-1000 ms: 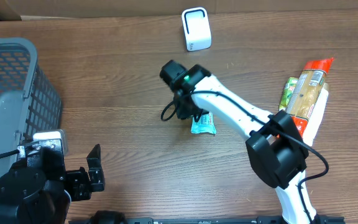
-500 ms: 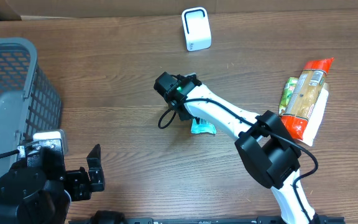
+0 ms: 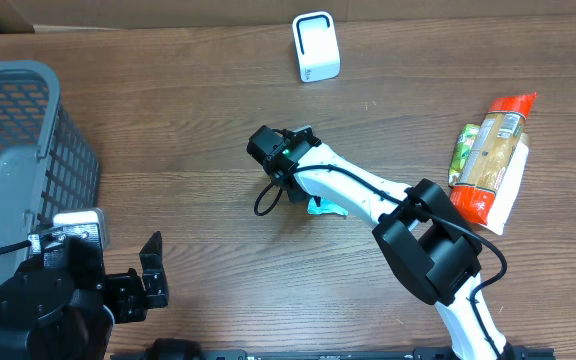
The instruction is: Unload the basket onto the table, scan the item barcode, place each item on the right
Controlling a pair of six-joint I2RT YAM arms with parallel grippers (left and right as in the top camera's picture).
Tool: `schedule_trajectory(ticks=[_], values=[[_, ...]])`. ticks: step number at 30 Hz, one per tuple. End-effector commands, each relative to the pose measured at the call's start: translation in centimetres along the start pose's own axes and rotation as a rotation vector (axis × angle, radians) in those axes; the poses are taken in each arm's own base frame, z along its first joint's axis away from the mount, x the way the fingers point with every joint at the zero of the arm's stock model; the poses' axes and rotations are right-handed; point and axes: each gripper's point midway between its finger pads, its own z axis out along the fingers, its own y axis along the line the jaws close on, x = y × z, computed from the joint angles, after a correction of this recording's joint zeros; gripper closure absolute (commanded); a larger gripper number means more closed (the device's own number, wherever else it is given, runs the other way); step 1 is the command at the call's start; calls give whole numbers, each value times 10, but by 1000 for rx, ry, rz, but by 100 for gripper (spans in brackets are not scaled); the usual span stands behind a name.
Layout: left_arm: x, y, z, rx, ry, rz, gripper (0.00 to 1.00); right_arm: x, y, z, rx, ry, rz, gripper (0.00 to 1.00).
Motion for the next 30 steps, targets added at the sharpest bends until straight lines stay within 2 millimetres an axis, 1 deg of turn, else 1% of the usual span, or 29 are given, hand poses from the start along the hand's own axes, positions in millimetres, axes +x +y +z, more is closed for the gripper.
schedule_trajectory(ticks=[1,4,6,8,12,16,18,20,21,24,26,27,28,29,30], values=[[1,-1,3,3,10,-9,0,9,3,8,1,31,-13,63],[1,-1,3,3,10,-9,0,16,2,14,11,50,-23,63],[1,-1,3,3,10,-8,0,31,-1,26,30,83,-40,62],[1,-1,3,3,10,-9,0,41,-3,33,43,105,-54,63],[1,-1,3,4,10,-9,0,45,-5,34,48,114,-61,64],[1,-1,3,4,10,-9,0,46,-5,34,49,117,-64,74],[1,-1,3,3,10,-9,1,45,-4,34,49,116,-64,84],[0,-1,3,3,9,-8,0,45,-4,34,45,118,-106,96],[1,-1,3,3,10,-8,0,46,-4,33,39,124,-119,96],[1,-1,3,3,10,-9,0,46,4,20,-28,152,-153,96],[1,-1,3,3,10,-9,0,38,13,2,-119,142,-161,96],[0,-1,3,3,9,-9,1,33,17,-8,-169,131,-162,96],[0,-1,3,3,10,-8,1,25,25,-29,-270,107,-163,96],[0,-1,3,3,9,-8,0,21,28,-39,-320,96,-165,96],[1,-1,3,3,10,-9,0,15,33,-58,-409,72,-166,96]])
